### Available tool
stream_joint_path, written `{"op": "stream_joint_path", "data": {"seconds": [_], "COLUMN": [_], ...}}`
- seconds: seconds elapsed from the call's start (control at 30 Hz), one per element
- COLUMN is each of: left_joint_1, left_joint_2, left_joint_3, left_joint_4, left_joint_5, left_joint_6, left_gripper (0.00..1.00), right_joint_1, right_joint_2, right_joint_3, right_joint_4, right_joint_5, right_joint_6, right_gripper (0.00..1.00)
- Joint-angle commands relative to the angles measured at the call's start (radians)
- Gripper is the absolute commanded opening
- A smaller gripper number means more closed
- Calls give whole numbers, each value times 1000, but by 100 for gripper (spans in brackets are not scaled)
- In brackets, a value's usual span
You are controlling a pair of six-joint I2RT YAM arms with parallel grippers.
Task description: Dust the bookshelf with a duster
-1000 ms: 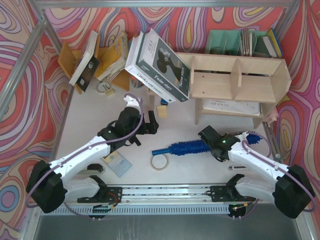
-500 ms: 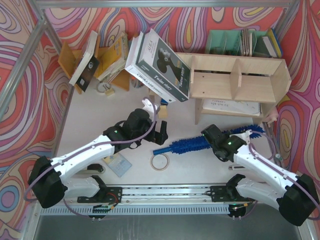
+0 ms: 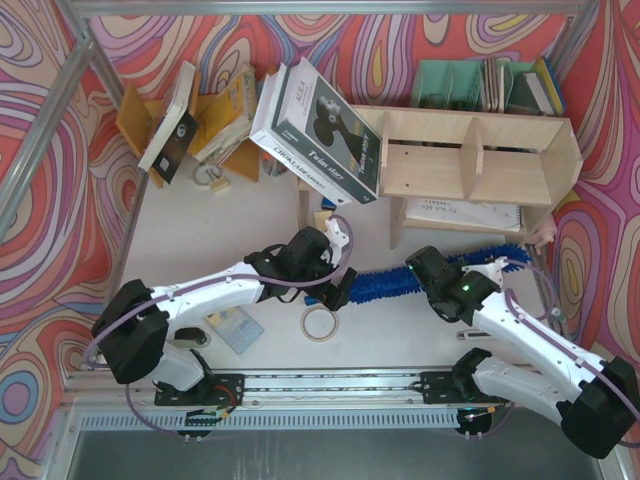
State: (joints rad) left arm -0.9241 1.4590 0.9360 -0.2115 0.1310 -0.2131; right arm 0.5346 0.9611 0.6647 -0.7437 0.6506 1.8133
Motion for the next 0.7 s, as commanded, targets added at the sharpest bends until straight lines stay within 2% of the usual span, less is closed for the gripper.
{"op": "stream_joint_path", "data": {"seconds": [0.0, 0.5, 0.67], "left_joint_1": [-6, -17, -29], "left_joint_2": [22, 100, 116], "left_joint_3": [-1, -26, -22], "left_joint_4": [55, 150, 145], "left_joint_5": [20, 29, 10], "left_joint_6": [42, 86, 89], "left_gripper": [93, 85, 76], "right_joint_1": [-4, -4, -3], "right_joint_2": [-25, -47, -56], "right_joint_3": [51, 76, 83], "right_joint_4": [-29, -13, -15], "right_joint_5": [46, 38, 36], "right_joint_6": [-25, -59, -63], "right_gripper": [0, 0, 0]}}
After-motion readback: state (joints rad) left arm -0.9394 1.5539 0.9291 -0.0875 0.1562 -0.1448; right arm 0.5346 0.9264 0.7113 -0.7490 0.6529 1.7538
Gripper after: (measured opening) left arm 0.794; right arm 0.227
